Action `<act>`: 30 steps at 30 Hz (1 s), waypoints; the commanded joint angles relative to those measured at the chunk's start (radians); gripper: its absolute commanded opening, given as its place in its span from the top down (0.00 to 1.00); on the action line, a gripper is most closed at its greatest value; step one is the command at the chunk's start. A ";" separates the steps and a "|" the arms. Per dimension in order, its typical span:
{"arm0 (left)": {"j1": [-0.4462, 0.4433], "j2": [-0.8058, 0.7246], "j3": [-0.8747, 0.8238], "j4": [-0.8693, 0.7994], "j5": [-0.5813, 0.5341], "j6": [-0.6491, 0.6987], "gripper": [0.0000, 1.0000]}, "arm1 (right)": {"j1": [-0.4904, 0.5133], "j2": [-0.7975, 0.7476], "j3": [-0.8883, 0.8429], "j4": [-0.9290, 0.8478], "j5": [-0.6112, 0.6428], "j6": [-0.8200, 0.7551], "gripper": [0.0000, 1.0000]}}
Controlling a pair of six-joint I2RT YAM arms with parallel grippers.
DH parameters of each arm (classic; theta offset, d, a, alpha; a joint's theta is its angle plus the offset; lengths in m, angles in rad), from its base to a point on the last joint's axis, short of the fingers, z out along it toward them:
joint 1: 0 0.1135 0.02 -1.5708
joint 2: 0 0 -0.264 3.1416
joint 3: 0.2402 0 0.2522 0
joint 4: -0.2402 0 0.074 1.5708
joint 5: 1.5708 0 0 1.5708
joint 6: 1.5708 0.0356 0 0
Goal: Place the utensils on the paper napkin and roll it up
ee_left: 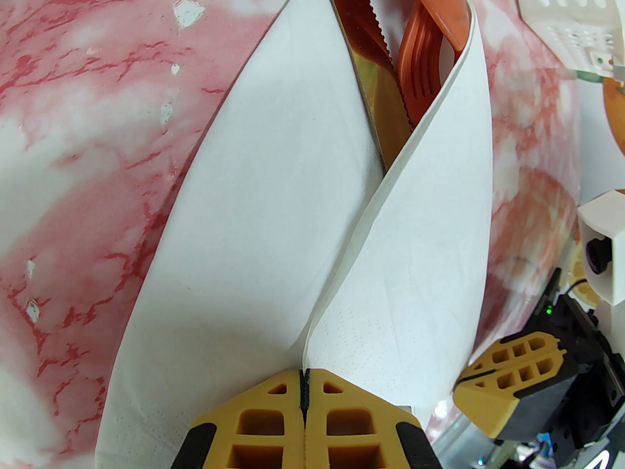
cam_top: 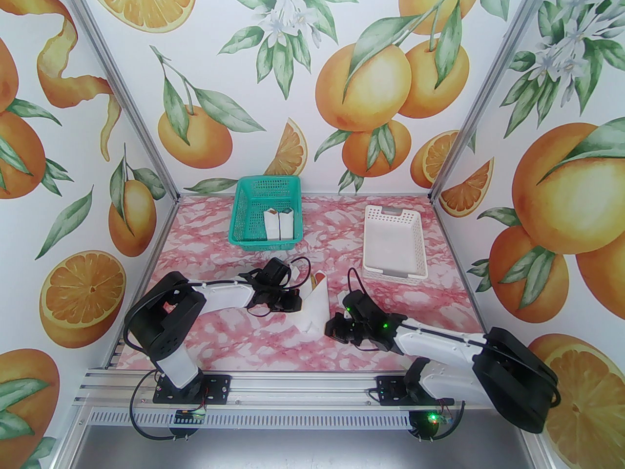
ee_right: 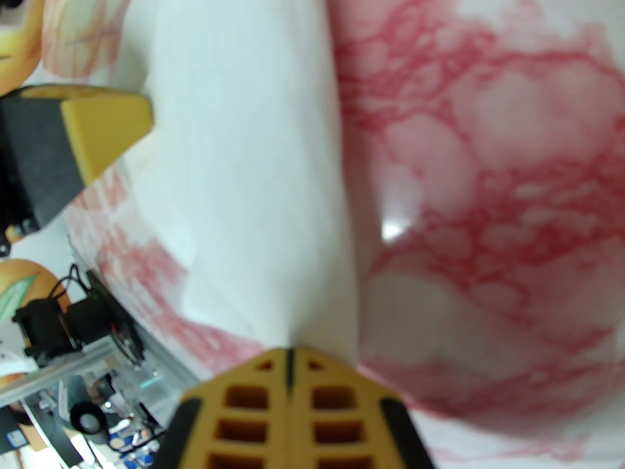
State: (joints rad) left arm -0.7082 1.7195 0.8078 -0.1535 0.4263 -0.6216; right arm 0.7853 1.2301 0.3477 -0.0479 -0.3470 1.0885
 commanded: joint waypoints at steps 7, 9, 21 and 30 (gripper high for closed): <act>-0.004 -0.001 -0.004 0.006 -0.006 0.005 0.98 | 0.008 -0.006 -0.040 -0.071 0.064 0.045 1.00; -0.003 -0.001 -0.003 0.005 -0.005 0.005 0.98 | 0.008 -0.011 -0.038 -0.096 0.075 0.047 1.00; -0.005 -0.009 -0.008 0.009 0.000 0.001 0.98 | -0.004 -0.154 0.110 -0.368 0.174 -0.037 0.88; -0.005 -0.009 -0.016 0.017 0.002 0.001 0.98 | -0.015 -0.121 0.297 -0.516 0.301 -0.161 0.58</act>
State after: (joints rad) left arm -0.7139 1.7195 0.8059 -0.1524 0.4339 -0.6220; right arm 0.7757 1.0763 0.5884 -0.4782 -0.1230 0.9943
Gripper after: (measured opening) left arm 0.050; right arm 0.412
